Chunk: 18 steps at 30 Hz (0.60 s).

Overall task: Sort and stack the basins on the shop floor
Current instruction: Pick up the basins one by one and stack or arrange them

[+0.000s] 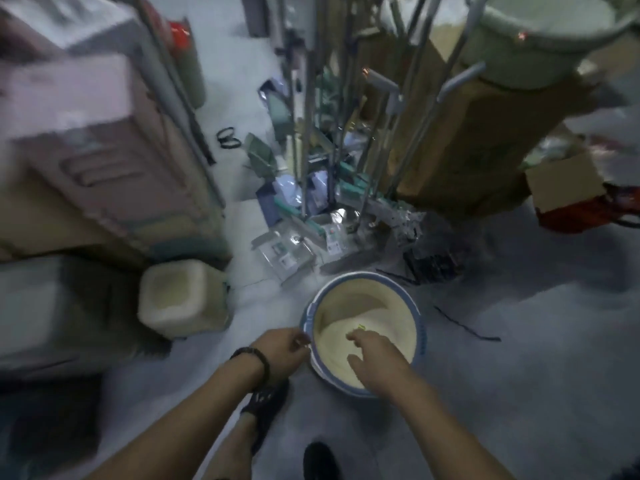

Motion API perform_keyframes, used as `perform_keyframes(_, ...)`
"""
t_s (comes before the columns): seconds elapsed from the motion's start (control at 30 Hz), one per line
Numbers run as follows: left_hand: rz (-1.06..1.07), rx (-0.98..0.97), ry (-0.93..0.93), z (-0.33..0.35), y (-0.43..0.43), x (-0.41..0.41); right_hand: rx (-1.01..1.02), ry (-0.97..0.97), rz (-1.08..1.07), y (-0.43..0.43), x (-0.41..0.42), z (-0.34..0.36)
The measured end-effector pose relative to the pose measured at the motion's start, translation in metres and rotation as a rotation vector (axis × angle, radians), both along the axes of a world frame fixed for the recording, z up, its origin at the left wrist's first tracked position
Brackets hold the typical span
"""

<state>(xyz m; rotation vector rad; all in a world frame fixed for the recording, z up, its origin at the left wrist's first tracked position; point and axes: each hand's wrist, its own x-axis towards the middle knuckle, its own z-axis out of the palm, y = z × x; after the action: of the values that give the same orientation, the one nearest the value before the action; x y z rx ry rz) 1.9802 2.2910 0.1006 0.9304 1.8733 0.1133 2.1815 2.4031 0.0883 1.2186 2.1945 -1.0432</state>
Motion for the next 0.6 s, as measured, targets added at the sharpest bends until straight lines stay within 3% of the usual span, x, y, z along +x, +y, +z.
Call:
perform_keyframes(0.17,0.158,0.007,0.186,0.095,-0.103,-0.006,0.043,0.155,0.288,-0.059,-0.065,0.097)
perform_keyframes(0.27,0.362,0.017,0.253,0.140,-0.188,-0.014,0.029,0.215,0.492,-0.117,-0.102,0.140)
perform_keyframes(0.6,1.011,0.053,0.433,0.232,-0.531,-0.029,-0.045,0.374,1.048,-0.398,-0.236,0.222)
